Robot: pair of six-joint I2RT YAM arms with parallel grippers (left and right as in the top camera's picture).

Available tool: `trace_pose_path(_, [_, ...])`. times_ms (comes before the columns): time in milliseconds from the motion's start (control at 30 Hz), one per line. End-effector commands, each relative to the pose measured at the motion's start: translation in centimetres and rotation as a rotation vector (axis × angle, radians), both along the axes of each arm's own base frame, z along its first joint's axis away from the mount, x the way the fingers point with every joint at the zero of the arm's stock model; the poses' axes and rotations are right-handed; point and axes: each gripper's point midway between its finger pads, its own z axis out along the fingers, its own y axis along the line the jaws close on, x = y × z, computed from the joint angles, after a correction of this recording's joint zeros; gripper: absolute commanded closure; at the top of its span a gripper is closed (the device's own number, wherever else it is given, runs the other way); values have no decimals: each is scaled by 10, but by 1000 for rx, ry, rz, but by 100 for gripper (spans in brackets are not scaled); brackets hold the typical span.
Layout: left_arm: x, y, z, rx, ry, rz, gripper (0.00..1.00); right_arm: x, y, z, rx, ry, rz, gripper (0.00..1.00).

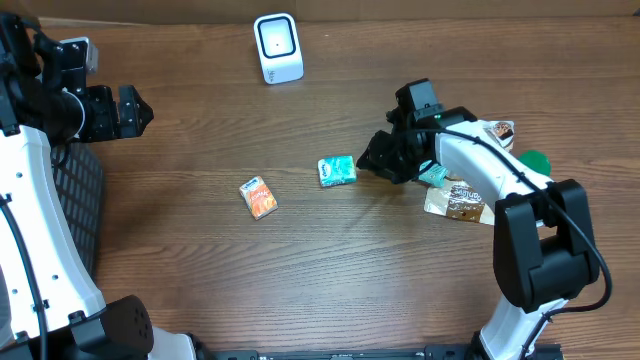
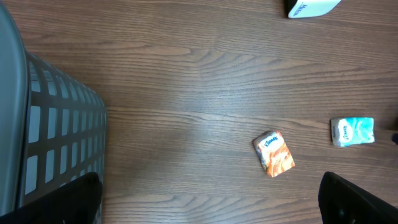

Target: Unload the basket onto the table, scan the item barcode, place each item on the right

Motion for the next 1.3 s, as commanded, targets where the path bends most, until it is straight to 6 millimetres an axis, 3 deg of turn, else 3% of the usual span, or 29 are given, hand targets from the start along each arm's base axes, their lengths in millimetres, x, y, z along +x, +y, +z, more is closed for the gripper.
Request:
trace_pose_path(0, [1,-2,4,12,-14,-23,1,-1,2,-10,-10,8,-33,59])
trace_pose_path(233, [1,-2,4,12,-14,-22,1,11,-17,-22,-114,-13,-139,66])
trace_pose_path(500, [1,-2,4,12,-14,-22,0,7,-13,-31,-142,7,-146,66])
trace_pose_path(633, [1,-2,4,12,-14,-23,0,0,-7,-46,-153,42,-133,66])
trace_pose_path(867, [1,-2,4,12,-14,-23,0,-10,13,-45,-99,55,-60,66])
trace_pose_path(1033, [1,-2,4,12,-14,-24,1,-36,40,-42,-57,98,58,69])
trace_pose_path(1267, [1,-2,4,12,-14,-23,0,-64,56,-32,-63,158,180,69])
